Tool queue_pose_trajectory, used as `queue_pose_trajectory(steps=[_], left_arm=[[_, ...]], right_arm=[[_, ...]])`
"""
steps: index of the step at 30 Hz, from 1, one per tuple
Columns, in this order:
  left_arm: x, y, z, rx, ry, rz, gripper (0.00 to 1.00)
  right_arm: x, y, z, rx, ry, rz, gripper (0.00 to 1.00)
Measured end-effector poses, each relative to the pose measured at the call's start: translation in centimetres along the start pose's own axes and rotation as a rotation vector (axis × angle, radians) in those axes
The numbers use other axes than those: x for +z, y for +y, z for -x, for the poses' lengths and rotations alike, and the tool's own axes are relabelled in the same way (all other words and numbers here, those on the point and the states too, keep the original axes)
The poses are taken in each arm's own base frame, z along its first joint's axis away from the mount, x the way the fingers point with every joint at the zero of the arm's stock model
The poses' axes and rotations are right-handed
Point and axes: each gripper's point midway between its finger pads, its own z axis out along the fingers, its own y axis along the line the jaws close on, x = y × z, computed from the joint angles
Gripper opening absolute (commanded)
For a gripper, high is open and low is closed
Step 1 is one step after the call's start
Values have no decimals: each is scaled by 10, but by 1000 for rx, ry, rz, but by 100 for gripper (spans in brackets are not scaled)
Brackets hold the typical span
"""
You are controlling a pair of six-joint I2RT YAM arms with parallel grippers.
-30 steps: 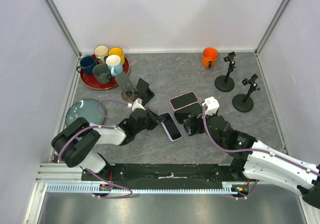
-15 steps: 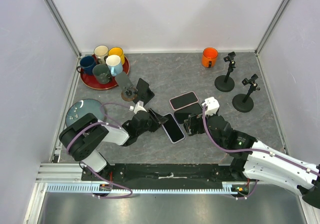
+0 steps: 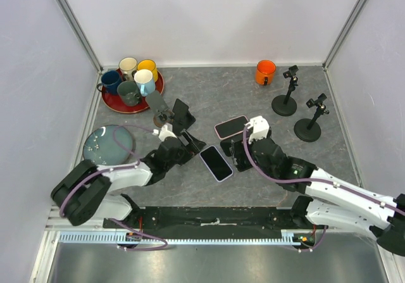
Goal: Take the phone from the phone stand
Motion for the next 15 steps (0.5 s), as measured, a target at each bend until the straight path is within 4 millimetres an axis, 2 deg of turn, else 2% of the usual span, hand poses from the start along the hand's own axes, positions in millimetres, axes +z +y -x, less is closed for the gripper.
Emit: queue_pose_trajectory(steps=[2, 5, 8, 9, 11, 14, 15], left_arm=[[-6, 3, 19, 23, -38, 23, 98], [-21, 7, 64, 50, -136, 59, 100], [-44, 5, 108, 78, -234, 80, 100], [-57, 3, 129, 91, -281, 94, 100], [-78, -2, 159, 114, -349, 102, 100], [-128, -15, 212, 173, -503, 124, 100], [-142, -20, 223, 194, -546, 128, 100]], right_arm=[[4, 1, 2, -13, 20, -19, 98], [12, -2, 6, -19, 42, -49, 98], [21, -15, 14, -1, 62, -101, 98], [23, -21, 18, 11, 66, -119, 98], [27, -34, 28, 43, 62, -154, 98], [28, -64, 53, 120, 28, -230, 98], [26, -72, 60, 142, 13, -252, 98]])
